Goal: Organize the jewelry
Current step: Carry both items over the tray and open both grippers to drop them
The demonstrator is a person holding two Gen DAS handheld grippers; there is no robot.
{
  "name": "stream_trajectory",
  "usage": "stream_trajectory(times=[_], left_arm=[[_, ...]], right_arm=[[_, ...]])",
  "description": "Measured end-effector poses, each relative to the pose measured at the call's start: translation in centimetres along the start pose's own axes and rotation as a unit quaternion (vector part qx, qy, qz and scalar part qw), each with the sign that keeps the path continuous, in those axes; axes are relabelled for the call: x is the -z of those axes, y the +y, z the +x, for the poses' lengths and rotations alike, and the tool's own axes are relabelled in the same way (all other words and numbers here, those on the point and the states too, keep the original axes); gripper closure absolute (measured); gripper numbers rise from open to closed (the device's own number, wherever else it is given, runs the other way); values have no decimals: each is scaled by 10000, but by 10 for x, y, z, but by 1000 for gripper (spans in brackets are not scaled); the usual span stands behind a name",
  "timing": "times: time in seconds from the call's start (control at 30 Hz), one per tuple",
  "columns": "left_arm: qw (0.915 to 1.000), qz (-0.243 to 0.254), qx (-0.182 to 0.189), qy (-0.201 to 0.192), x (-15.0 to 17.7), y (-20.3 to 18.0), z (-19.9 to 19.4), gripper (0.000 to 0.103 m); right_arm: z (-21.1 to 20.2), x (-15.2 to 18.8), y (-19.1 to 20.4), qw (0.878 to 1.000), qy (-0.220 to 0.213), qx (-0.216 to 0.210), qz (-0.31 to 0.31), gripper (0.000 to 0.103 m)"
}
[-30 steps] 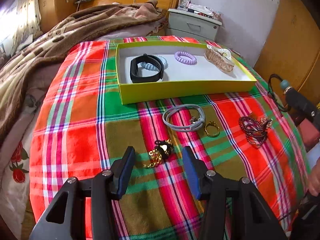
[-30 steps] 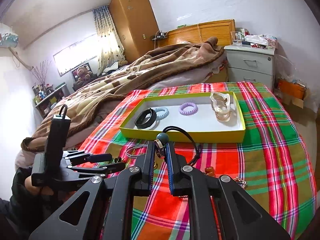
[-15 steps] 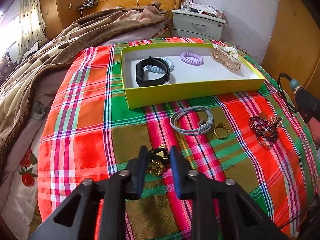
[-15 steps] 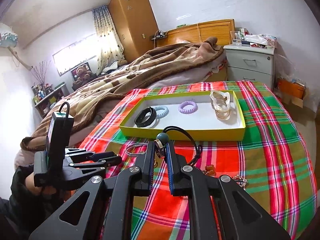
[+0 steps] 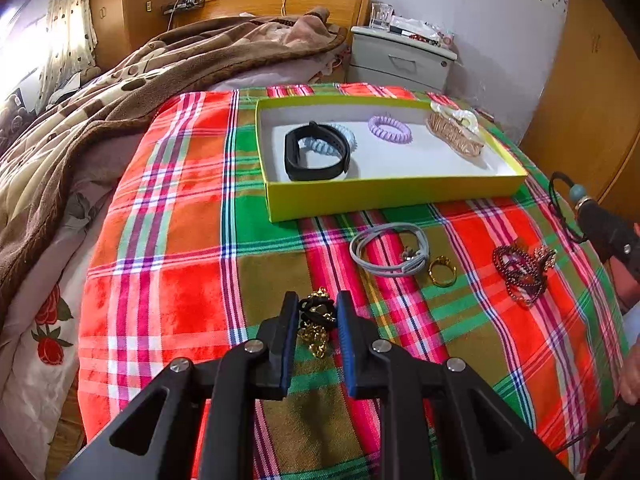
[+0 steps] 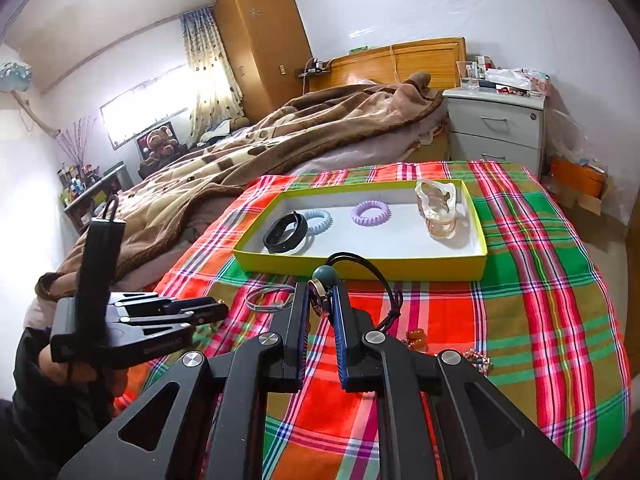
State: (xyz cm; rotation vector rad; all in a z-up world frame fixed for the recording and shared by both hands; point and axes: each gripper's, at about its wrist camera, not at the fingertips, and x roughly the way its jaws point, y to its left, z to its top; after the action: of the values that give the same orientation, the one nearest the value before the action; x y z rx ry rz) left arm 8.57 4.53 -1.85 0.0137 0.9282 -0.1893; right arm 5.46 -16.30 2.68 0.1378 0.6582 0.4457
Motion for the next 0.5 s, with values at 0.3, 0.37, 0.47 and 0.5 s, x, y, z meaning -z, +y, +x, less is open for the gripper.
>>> stream_trajectory(times=[0.3, 0.37, 0.47, 0.5], left_arm=[[9995, -34, 168, -257, -25, 2, -20, 83], [9993, -17, 186, -323, -32, 0, -22, 83], [9989, 46, 260, -397, -45, -4, -24, 83], [9987, 61, 299, -410, -50, -5, -23, 83]], right_arm=[[1, -17, -6, 9998, -61, 202, -61, 91], [4, -22, -10, 9996, -49, 283, -38, 91], [10, -29, -15, 9992, -20, 386, -48, 91], [11, -31, -16, 9992, -14, 403, -54, 91]])
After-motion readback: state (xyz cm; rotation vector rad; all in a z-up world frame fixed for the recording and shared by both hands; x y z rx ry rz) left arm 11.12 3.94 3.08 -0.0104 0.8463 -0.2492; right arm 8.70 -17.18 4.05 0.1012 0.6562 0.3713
